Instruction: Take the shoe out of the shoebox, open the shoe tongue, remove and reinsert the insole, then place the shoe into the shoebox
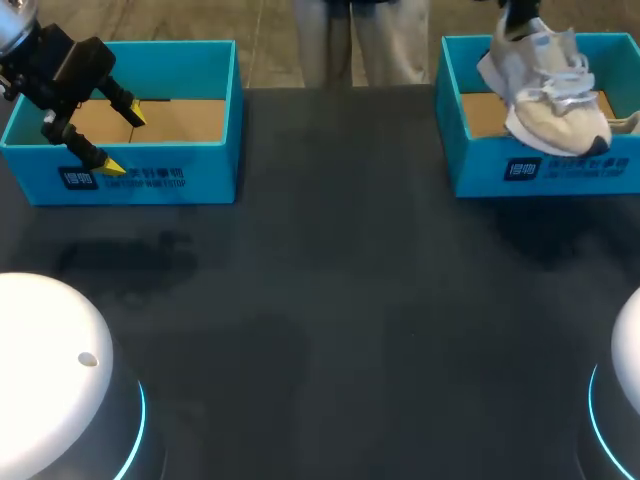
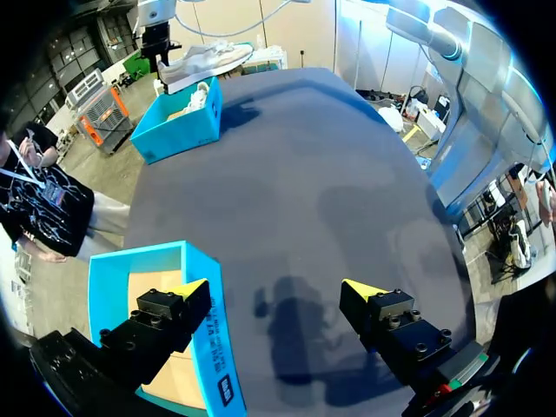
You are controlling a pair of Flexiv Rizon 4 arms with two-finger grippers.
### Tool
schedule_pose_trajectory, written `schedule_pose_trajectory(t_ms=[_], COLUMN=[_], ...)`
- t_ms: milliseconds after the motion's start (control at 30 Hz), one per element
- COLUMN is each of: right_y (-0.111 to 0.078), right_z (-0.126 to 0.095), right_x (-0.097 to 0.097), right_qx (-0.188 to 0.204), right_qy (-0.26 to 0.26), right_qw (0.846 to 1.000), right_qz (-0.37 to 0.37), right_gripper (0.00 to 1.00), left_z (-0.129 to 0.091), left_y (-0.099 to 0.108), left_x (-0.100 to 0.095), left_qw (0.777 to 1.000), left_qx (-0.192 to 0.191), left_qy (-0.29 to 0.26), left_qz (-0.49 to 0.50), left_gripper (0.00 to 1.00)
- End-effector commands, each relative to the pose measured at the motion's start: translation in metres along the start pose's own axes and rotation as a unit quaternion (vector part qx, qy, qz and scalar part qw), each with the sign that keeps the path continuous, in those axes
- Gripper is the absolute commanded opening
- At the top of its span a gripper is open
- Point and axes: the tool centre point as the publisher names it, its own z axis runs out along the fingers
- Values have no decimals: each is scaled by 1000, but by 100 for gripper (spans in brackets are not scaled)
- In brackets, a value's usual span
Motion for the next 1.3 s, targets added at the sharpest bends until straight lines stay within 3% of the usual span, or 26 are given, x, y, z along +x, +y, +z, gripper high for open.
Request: schedule_pose_trajectory(t_ms=[33, 167, 733, 967, 1300], right_y=[-14, -26, -26, -71, -137], right_z=[11, 16, 16, 33, 63], right_x=[-11, -15, -15, -32, -49], right_qx=[-13, -12, -12, 18, 28], right_qy=[11, -1, -1, -12, -12], right_qw=[1000, 1000, 1000, 999, 999], right_qz=[5, 28, 28, 39, 22], right_gripper=[0, 0, 0, 0, 0], left_z=[0, 0, 0, 0, 0], left_y=[0, 0, 0, 0, 0], left_x=[0, 0, 0, 0, 0], left_qw=[1000, 1000, 1000, 1000, 1000], left_qx=[-1, -1, -1, -1, -1], left_qy=[0, 0, 0, 0, 0], left_qz=[0, 0, 0, 0, 0], left_gripper=[100, 100, 100, 100, 100])
